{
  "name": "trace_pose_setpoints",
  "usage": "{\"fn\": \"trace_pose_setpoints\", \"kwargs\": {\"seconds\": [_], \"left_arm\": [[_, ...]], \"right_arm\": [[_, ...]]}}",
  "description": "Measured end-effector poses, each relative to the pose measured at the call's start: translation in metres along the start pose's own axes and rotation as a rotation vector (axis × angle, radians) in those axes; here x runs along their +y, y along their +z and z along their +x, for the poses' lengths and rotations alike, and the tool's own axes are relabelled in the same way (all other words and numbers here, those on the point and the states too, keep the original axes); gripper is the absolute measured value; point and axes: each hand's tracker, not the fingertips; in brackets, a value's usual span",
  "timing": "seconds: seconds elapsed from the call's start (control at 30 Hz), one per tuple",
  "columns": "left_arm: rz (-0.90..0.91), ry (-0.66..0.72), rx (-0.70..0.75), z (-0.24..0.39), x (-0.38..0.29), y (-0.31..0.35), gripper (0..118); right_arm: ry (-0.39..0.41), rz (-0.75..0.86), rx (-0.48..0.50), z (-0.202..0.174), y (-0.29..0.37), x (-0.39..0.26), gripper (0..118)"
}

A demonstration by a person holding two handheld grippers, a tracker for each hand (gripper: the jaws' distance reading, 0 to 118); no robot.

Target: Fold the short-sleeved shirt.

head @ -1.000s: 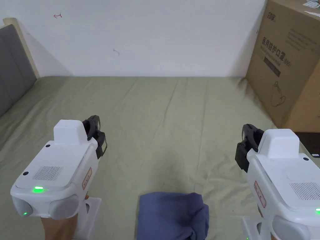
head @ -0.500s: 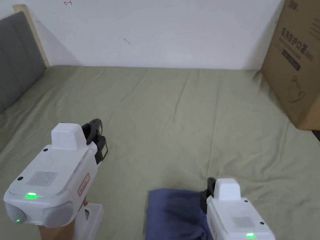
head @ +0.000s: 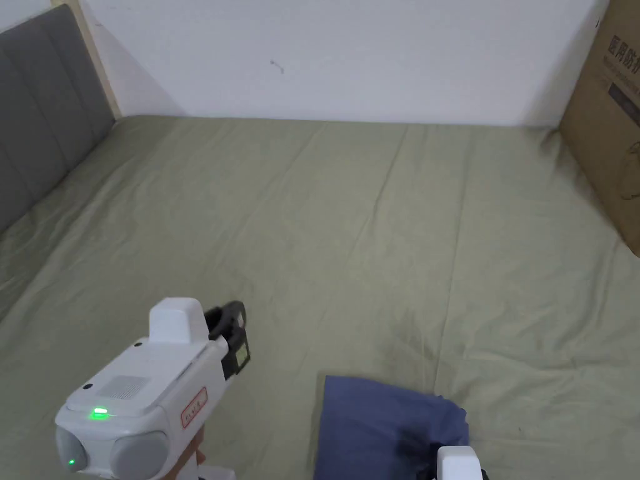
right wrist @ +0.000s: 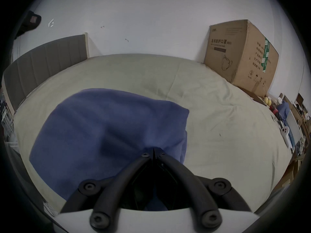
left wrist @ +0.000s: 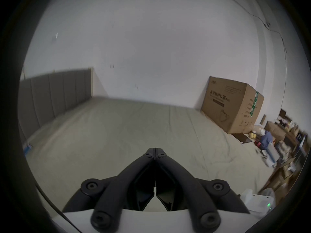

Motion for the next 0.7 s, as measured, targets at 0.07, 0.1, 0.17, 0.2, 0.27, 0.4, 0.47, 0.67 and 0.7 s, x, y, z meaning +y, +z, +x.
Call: {"fn": "trace_pose_setpoints", "kwargs": {"seconds": [0.07,0.1,0.17,0.2,0.27,0.4,0.47,0.67,0.7], "left_arm": [[-0.115,0.079,-0.05,-0.003,-0.013,-0.013,7],[-0.179,0.112,-0.058,-0.004,-0.021,-0.02,13],[-0.299,0.166,-0.088,-0.005,-0.038,-0.035,47],[-0.354,0.185,-0.106,-0.005,-0.046,-0.042,68],[-0.448,0.227,-0.131,-0.004,-0.062,-0.056,103],[-0.557,0.293,-0.191,-0.003,-0.084,-0.083,110],[-0.6,0.308,-0.224,-0.003,-0.091,-0.096,110],[-0.715,0.28,-0.333,-0.003,-0.108,-0.13,80],[-0.737,0.261,-0.339,-0.001,-0.11,-0.134,76]], "right_arm": [[0.006,-0.006,0.005,0.001,-0.002,0.002,0],[-0.007,-0.011,0.011,0.003,-0.002,0.003,0],[-0.035,-0.01,0.025,0.006,-0.001,0.003,0],[-0.033,-0.008,0.026,0.006,0.0,0.003,0],[-0.037,-0.004,0.033,0.007,-0.001,0.003,0],[-0.008,0.01,0.013,0.011,-0.001,0.004,0],[-0.015,0.011,0.018,0.012,-0.001,0.005,0],[-0.031,0.009,0.033,0.015,-0.001,0.004,0],[-0.034,0.009,0.036,0.016,-0.001,0.005,0]]}}
